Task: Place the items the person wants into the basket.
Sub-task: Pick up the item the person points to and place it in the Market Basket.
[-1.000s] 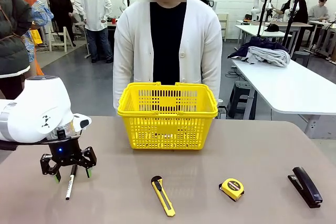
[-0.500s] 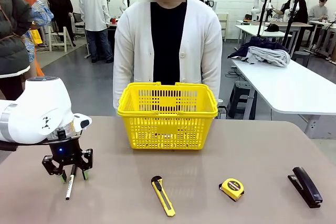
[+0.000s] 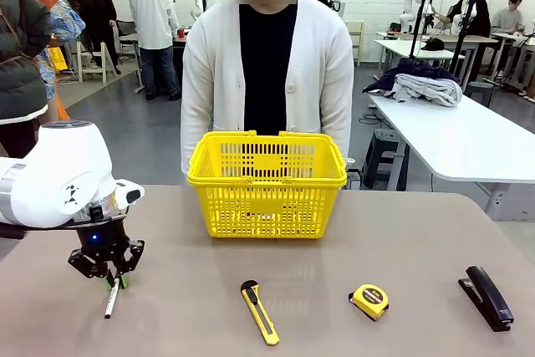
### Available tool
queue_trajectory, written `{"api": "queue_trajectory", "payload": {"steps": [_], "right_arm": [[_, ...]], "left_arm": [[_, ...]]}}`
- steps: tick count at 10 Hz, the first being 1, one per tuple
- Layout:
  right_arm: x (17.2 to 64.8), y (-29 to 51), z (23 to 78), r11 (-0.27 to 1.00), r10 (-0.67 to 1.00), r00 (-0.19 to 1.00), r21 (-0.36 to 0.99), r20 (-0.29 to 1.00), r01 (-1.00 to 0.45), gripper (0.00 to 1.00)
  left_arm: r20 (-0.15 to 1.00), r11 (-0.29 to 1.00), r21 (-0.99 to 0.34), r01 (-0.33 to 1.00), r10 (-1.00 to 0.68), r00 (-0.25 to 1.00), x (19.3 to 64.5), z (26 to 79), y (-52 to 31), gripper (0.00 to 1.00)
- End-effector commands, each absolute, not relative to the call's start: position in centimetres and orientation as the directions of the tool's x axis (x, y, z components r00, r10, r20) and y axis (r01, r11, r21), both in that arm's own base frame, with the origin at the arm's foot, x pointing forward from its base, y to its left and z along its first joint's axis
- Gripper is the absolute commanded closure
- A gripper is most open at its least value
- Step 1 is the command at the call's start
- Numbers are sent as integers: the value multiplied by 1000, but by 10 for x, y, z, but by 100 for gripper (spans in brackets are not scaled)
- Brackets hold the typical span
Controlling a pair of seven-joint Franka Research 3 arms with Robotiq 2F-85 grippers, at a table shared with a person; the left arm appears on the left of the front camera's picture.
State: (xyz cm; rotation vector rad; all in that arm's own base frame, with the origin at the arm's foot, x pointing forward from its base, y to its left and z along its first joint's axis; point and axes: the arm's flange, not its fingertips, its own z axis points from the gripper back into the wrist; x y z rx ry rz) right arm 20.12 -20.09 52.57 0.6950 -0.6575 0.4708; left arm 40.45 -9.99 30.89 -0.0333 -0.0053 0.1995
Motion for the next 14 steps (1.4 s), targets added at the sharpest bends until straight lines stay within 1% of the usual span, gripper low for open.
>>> {"api": "queue_trajectory", "payload": {"steps": [1, 5, 6, 7, 8, 9, 10, 11, 12, 14], "right_arm": [[201, -200, 524, 665, 171, 690, 434, 704, -607, 0], [201, -200, 524, 665, 171, 690, 434, 704, -607, 0], [201, -200, 524, 665, 171, 690, 434, 704, -607, 0], [201, -200, 524, 665, 171, 690, 434, 704, -607, 0], [201, -200, 524, 665, 171, 690, 434, 704, -607, 0], [201, -200, 524, 665, 171, 690, 434, 704, -607, 0], [201, -200, 524, 665, 171, 690, 434, 704, -607, 0], [201, -200, 524, 665, 171, 690, 434, 704, -607, 0], [201, -200, 524, 665, 171, 690, 434, 704, -607, 0], [201, -200, 524, 665, 171, 690, 434, 704, -607, 0]], "left_arm": [[12, 975, 3, -224, 224, 975, 390, 295, -101, 100], [7, 981, 10, -194, 194, 981, 391, 299, -101, 100], [-3, 991, -24, -129, 128, 992, 390, 321, -98, 100], [49, 999, -45, -28, 31, 998, 384, 365, -92, 100], [76, 995, -90, 52, -45, 996, 375, 411, -83, 100], [117, 987, -114, 114, -101, 988, 360, 470, -70, 100], [148, 983, -109, 147, -130, 980, 348, 512, -63, 100], [157, 981, -98, 166, -149, 976, 338, 544, -59, 100], [150, 977, -100, 189, -173, 973, 330, 565, -58, 100], [130, 974, -82, 209, -198, 972, 325, 579, -56, 100]]}}
